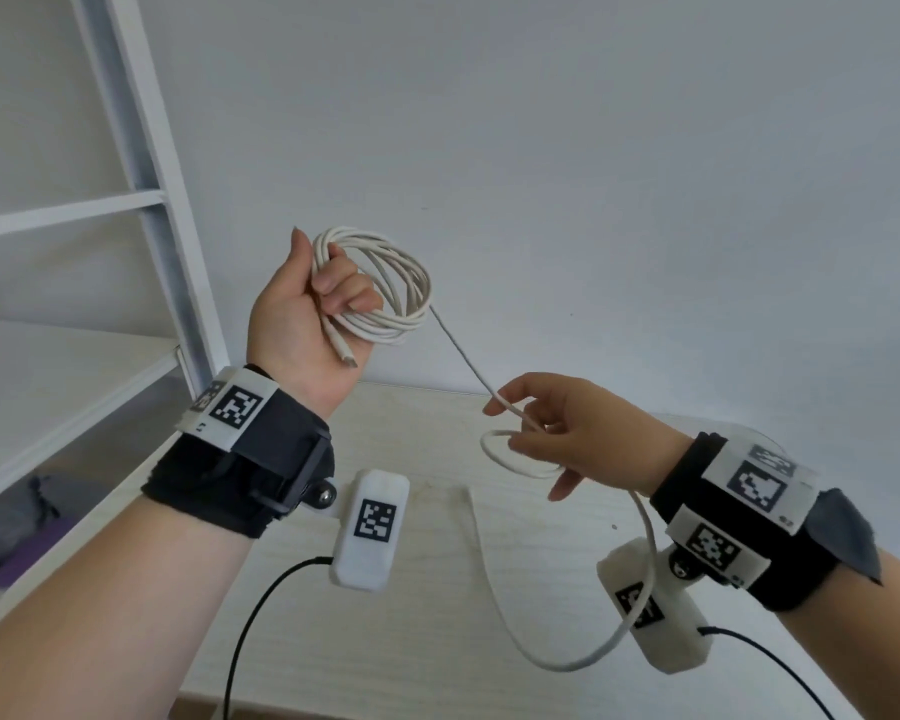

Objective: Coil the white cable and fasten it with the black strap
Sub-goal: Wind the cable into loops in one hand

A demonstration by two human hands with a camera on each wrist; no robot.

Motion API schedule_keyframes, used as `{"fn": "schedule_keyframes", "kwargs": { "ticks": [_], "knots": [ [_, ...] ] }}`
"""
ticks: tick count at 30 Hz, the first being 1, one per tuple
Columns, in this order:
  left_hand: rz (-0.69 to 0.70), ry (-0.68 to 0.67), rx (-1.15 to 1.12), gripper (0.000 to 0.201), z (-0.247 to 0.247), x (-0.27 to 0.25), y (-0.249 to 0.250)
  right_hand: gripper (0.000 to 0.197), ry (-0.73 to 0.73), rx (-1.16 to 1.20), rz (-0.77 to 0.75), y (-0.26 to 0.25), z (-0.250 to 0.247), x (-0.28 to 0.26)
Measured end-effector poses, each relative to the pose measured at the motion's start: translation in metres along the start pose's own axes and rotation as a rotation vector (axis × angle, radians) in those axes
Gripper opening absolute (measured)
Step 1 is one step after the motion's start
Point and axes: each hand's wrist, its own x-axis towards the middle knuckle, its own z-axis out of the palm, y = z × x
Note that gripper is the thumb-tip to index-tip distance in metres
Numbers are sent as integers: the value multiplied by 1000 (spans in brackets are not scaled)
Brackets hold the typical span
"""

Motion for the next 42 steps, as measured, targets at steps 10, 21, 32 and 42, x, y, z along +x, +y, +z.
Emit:
{"fn": "schedule_keyframes", "kwargs": {
  "ticks": [10, 21, 32, 42],
  "knots": [
    [53, -11, 219, 34, 7, -4, -7, 34, 119, -326, 17, -2, 1, -1],
    [201, -91, 768, 30, 13, -15, -35, 52, 116, -734, -187, -21, 14, -4],
    [279, -311, 1369, 20, -7, -29, -55, 24, 198, -716, -323, -69, 13, -14],
    [111, -376, 1390, 24, 0, -42, -55, 18, 238, -620, -316, -76, -3, -12]
  ]
}}
